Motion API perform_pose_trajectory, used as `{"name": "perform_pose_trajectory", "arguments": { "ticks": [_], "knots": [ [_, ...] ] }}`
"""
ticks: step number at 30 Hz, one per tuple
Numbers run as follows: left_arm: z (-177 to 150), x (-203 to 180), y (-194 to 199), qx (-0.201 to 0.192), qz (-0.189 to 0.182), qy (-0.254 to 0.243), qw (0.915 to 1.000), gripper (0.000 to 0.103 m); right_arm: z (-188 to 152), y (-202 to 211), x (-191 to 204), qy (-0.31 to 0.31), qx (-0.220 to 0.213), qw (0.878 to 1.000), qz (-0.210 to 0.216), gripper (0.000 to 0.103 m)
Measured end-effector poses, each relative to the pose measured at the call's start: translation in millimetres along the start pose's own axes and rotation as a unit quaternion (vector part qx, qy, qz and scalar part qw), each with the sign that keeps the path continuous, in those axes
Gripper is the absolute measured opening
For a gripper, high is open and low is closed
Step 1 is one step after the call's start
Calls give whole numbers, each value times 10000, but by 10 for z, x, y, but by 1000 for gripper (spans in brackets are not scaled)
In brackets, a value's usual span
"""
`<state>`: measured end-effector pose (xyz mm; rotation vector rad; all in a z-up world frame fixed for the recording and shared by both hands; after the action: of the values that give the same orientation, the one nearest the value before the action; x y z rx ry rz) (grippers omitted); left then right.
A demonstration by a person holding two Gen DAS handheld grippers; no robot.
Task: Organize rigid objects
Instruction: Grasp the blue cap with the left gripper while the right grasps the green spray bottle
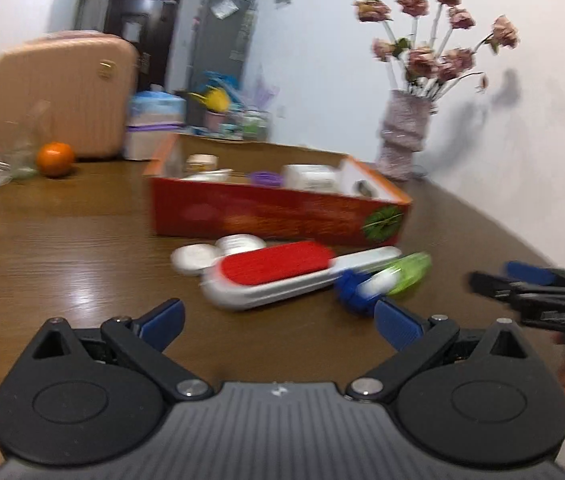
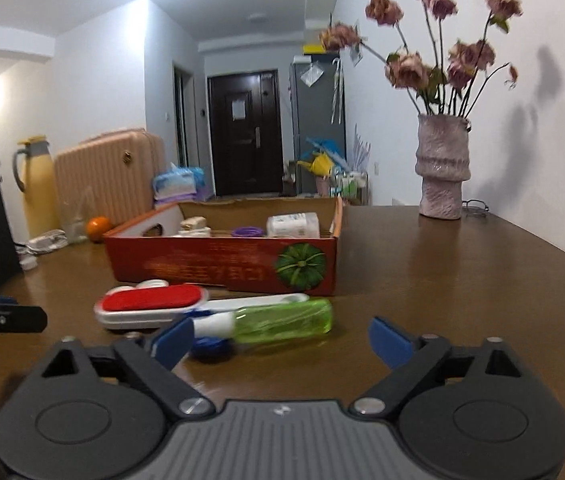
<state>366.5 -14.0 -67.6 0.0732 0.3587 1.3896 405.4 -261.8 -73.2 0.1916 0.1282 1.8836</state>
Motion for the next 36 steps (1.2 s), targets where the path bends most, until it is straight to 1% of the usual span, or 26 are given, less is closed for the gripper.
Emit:
{"name": "perform_pose_trajectory", "arguments": {
  "ticks": [1, 2, 3, 4, 5, 7, 8, 10, 12, 13, 15, 17, 19, 22, 23, 24, 25, 26, 28, 29, 30, 33, 36],
  "knots": [
    [20, -93, -111, 1, -122, 55, 9999, 94, -2, -126, -70, 5, 92, 9999, 116, 91],
    [23, -176, -209, 41, -169, 48, 9998, 85, 18, -225, -120, 32, 142, 9997, 196, 86],
    [27, -279, -323, 73, -251, -45, 9996, 82, 40, -316, -156, 118, 172, 9994, 277, 85],
    [28, -383, -420, 88, -346, -181, 9992, 79, 63, -392, -165, 262, 199, 9986, 422, 85],
    [19, -471, -504, 87, -427, -338, 9985, 79, 80, -469, -146, 457, 238, 9965, 656, 85],
    [-34, -578, -644, 104, -455, -580, 9972, 79, 63, -597, -64, 929, 400, 9885, 1120, 85],
    [-72, -616, -700, 138, -462, -638, 9968, 77, 35, -643, -5, 1198, 472, 9819, 1386, 85],
    [-174, -663, -791, 265, -492, -729, 9958, 73, -24, -709, 103, 1667, 550, 9637, 2011, 84],
    [-268, -701, -851, 410, -532, -850, 9941, 72, -45, -766, 125, 1635, 637, 9489, 2624, 84],
    [-317, -733, -871, 478, -591, -1009, 9920, 71, -43, -805, 115, 1544, 677, 9438, 2844, 84],
    [-367, -779, -906, 489, -618, -1250, 9890, 71, -11, -892, 88, 1474, 735, 9354, 3130, 81],
    [-397, -778, -975, 554, -506, -1389, 9875, 71, -23, -959, 102, 1549, 835, 9238, 3401, 80],
    [-411, -772, -1056, 604, -342, -1475, 9866, 71, -60, -1000, 108, 1646, 953, 9074, 3747, 80],
    [-459, -816, -1128, 699, -254, -1627, 9839, 71, -100, -1062, 65, 1488, 1114, 9000, 3943, 79],
    [-483, -837, -1144, 729, -258, -1647, 9833, 69, -130, -1069, 72, 1456, 1183, 8969, 4005, 72],
    [-501, -851, -1159, 757, -291, -1657, 9828, 67, -171, -1054, 88, 1460, 1249, 8924, 4084, 64],
    [-526, -864, -1176, 794, -285, -1683, 9821, 61, -207, -1036, 109, 1530, 1277, 8881, 4141, 63],
    [-539, -865, -1184, 785, -249, -1731, 9815, 54, -242, -1001, 121, 1634, 1269, 8866, 4138, 62],
    [-534, -856, -1190, 749, -244, -1703, 9822, 54, -285, -946, 130, 1831, 1305, 8838, 4103, 53],
    [-534, -847, -1191, 755, -244, -1666, 9828, 54, -306, -913, 117, 1871, 1368, 8818, 4107, 44],
    [-532, -838, -1185, 749, -231, -1650, 9832, 53, -320, -868, 102, 1869, 1422, 8800, 4128, 40],
    [-529, -802, -1093, 744, -169, -1598, 9842, 53, -371, -689, 74, 1903, 1562, 8745, 4179, 33],
    [-519, -714, -879, 760, -116, -1383, 9874, 54, -425, -499, 101, 1904, 1604, 8794, 4058, 31]
  ]
}}
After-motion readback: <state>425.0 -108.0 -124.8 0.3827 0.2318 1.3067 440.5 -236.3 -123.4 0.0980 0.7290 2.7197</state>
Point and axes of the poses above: each gripper's, at about its wrist camera, not at the fingertips, and y roughly against the way its jaws point, x to its left, z to its top, the point moved 10 cm from there along -y, roughly the way its jaws point, and after that the axes turned 14 degrees about -x, right-handed, at the moved point
